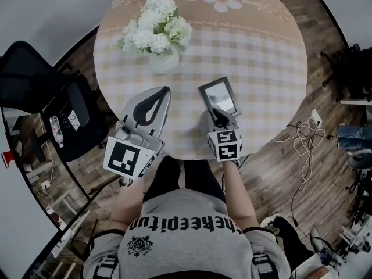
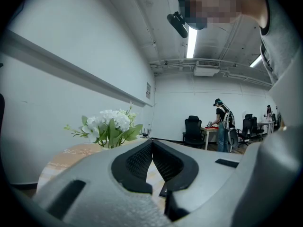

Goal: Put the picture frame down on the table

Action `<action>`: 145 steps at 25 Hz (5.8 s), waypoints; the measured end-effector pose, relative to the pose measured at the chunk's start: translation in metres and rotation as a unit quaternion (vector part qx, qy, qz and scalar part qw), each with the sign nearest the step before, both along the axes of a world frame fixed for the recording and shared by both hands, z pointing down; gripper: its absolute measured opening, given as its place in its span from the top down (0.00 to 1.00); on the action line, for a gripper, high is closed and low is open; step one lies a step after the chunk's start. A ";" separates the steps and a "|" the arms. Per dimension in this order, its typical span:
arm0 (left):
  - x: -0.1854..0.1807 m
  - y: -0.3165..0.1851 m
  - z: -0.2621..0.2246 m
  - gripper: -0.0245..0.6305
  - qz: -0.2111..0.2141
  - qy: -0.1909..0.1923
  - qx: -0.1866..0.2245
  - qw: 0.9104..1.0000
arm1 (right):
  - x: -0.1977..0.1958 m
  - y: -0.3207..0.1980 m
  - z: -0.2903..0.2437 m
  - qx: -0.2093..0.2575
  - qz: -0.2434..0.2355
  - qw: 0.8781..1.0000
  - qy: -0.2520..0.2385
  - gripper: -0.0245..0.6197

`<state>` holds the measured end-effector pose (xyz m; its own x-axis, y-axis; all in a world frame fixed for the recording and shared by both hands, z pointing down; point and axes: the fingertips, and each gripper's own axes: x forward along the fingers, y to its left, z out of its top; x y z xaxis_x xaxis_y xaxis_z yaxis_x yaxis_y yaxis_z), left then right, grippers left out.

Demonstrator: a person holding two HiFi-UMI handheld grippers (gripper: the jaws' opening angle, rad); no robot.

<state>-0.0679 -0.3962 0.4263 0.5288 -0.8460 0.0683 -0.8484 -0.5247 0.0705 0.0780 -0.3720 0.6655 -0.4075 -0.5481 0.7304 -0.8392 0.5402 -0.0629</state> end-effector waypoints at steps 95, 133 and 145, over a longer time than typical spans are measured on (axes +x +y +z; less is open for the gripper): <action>0.069 0.282 -0.114 0.94 0.071 -0.007 0.140 0.988 | 0.029 0.251 -0.328 0.376 0.004 0.904 -0.205 0.95; 0.109 0.376 -0.114 0.94 0.025 -0.021 0.152 0.988 | 0.063 0.338 -0.330 0.381 -0.049 0.894 -0.229 0.95; 0.111 0.375 -0.119 0.94 0.022 -0.023 0.156 0.987 | 0.062 0.336 -0.334 0.383 -0.055 0.893 -0.231 0.95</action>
